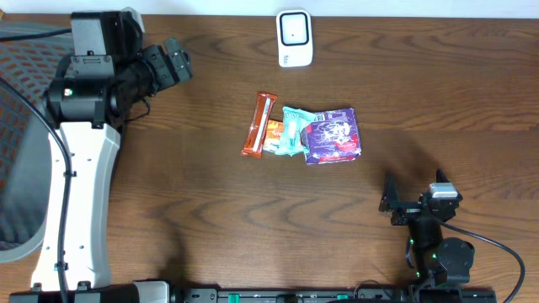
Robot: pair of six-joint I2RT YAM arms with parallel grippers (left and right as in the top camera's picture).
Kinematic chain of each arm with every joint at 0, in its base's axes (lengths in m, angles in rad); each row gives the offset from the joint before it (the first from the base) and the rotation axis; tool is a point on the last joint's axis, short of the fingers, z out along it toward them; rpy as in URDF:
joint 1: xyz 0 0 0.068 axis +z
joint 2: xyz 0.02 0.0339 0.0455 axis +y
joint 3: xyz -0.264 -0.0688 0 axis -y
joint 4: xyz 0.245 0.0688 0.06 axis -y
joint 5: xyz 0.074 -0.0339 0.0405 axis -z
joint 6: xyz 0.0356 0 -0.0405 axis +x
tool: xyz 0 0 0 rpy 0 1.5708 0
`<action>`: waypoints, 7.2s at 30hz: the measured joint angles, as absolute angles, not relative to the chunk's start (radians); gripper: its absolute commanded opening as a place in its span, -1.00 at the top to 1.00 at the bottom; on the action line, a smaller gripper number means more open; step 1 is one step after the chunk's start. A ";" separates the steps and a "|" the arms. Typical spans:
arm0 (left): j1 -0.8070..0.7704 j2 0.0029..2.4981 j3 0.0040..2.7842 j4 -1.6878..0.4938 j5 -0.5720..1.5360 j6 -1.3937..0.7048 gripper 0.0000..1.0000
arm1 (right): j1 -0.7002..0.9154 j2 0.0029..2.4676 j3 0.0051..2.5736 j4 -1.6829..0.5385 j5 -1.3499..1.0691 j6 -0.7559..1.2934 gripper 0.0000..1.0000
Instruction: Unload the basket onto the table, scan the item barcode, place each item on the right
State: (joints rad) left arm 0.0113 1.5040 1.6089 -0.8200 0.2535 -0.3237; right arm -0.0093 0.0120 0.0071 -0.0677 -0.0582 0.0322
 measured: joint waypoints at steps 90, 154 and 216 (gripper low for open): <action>0.013 1.505 1.609 -0.830 0.236 -0.316 -0.96 | 0.029 2.038 1.827 -1.098 0.215 0.160 0.98; 0.013 1.505 1.609 -0.830 0.237 -0.317 -0.96 | -0.151 2.199 1.744 -1.050 -0.638 -0.335 -0.78; 0.013 1.505 1.609 -0.830 0.237 -0.316 -0.96 | 0.277 2.254 1.824 0.084 -0.068 0.585 0.96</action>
State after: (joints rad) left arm 0.0132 1.5047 1.6089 -0.8299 0.2367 -0.3164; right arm 0.2768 2.2536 1.8240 0.0837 -0.0685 0.5850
